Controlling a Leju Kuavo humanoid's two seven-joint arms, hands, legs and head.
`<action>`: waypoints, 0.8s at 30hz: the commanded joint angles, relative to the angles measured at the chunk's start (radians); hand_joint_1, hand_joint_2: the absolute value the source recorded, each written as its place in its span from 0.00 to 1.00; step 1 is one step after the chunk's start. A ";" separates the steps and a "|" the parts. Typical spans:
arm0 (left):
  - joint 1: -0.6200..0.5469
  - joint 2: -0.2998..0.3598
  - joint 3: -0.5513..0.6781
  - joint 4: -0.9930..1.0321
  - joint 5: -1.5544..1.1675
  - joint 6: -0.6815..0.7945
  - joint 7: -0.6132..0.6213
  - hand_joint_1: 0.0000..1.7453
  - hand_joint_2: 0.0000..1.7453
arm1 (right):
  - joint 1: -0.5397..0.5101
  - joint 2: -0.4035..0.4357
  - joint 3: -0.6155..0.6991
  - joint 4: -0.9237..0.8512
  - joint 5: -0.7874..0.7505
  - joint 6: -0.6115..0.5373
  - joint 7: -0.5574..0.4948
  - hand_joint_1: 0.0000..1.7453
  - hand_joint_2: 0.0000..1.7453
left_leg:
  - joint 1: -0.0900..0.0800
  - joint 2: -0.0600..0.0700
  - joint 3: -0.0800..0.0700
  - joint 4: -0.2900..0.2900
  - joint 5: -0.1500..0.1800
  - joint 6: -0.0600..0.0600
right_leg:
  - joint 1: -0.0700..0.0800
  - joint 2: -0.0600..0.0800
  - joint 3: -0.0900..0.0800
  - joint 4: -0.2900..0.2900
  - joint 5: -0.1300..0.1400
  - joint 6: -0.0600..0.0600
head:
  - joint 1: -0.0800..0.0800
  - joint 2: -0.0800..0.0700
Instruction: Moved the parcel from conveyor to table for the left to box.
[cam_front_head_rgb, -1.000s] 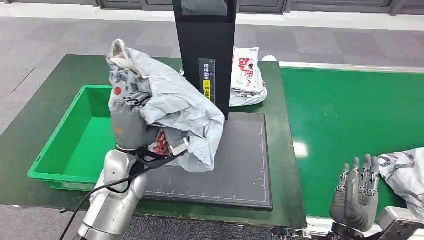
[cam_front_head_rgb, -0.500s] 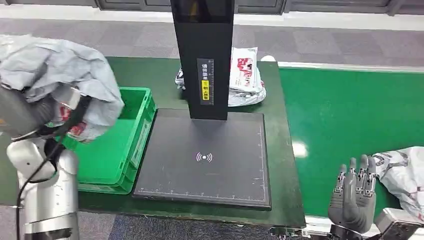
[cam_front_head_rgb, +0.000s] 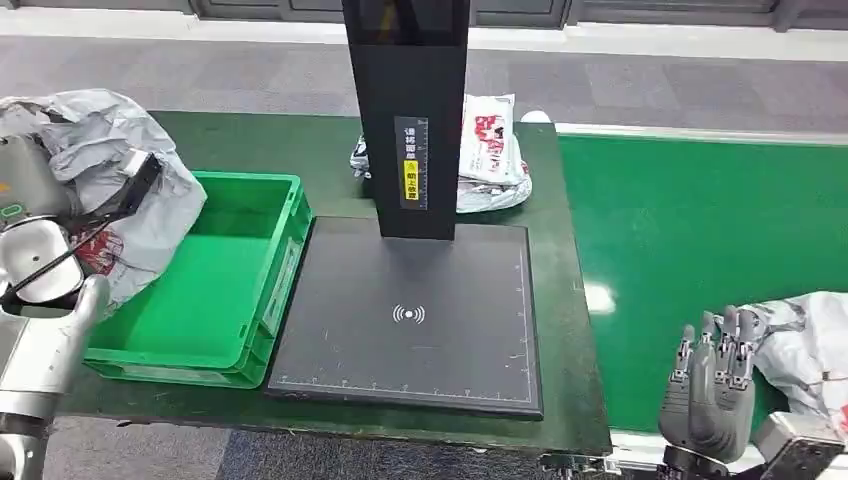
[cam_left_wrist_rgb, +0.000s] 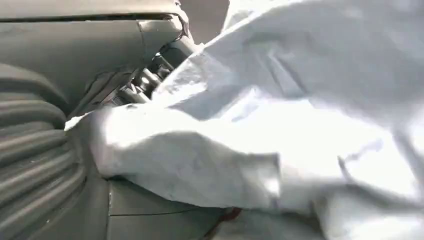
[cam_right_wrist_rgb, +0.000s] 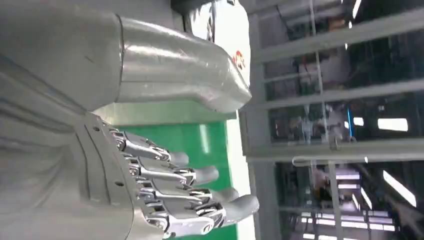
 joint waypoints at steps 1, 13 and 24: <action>-0.104 -0.057 -0.283 0.222 -0.057 -0.168 -0.097 0.00 1.00 | -0.019 0.010 -0.097 0.036 -0.003 0.024 0.000 0.00 1.00 | 0.000 -0.010 0.003 -0.005 0.003 0.002 | 0.000 -0.007 0.005 -0.005 0.001 0.001 | 0.000 0.000; 0.037 -0.160 -0.445 0.176 -0.057 -0.384 -0.303 0.00 0.00 | -0.018 0.022 -0.117 0.058 0.004 0.052 -0.015 0.00 1.00 | -0.002 -0.006 0.003 -0.004 0.002 0.002 | -0.003 -0.004 0.003 -0.004 0.000 0.001 | 0.000 0.000; 0.091 -0.159 -0.358 0.175 -0.057 -0.408 -0.341 0.00 0.00 | -0.010 0.032 -0.128 0.037 0.000 0.064 -0.011 0.00 1.00 | -0.001 -0.006 0.001 -0.003 0.000 0.002 | -0.002 -0.002 0.003 -0.004 0.000 0.001 | 0.000 0.000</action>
